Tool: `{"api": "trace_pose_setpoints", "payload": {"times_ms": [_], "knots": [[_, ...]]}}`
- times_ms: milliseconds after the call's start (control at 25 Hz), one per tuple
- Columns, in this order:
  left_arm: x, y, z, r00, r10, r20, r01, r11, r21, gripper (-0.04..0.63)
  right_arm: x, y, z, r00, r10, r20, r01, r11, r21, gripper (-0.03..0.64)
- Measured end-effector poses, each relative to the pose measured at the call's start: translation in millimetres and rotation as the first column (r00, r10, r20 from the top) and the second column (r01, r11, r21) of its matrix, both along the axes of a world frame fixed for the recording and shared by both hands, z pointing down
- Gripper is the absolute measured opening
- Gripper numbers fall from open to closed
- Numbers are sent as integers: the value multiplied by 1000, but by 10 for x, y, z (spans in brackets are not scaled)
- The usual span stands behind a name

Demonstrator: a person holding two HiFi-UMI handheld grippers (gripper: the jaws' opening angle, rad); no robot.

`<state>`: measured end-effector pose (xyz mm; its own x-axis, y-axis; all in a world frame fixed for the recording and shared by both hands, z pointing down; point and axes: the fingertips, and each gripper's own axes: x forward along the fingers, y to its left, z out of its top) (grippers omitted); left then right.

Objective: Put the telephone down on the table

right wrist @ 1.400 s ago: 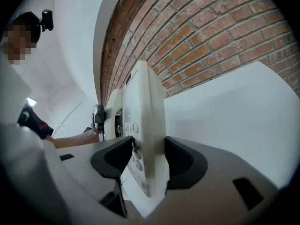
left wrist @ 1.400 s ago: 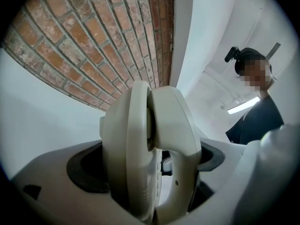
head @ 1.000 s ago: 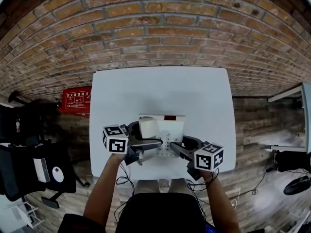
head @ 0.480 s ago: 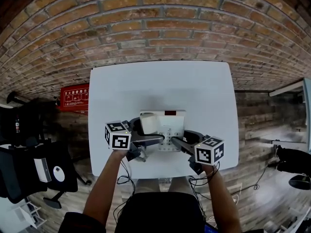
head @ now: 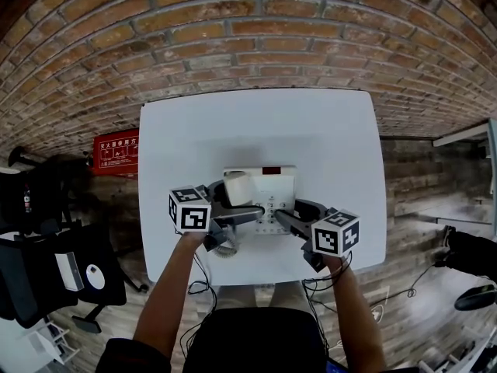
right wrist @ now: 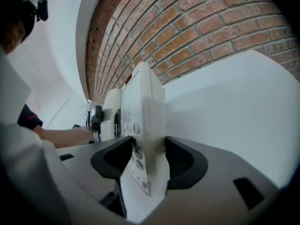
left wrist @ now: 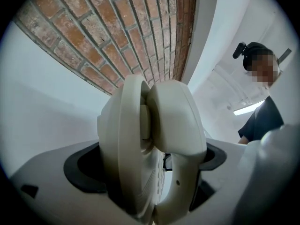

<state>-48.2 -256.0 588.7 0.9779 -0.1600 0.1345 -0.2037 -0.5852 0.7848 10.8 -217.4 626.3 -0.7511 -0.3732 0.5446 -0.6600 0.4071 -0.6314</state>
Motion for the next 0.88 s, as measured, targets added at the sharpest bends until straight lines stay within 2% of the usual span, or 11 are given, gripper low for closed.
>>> {"api": "trace_pose_setpoints", "payload": {"times_ms": [440,880], "knots": [[46,-48,186,999,14,50,-14,1000,8,562,7,-49,162,1000,-4,-20,4,1000,-14,221],[62,-132,246,999,-12,47,14,999,-30,563,33,-105,227,1000,16,7,-16,1000,-25,221]]}}
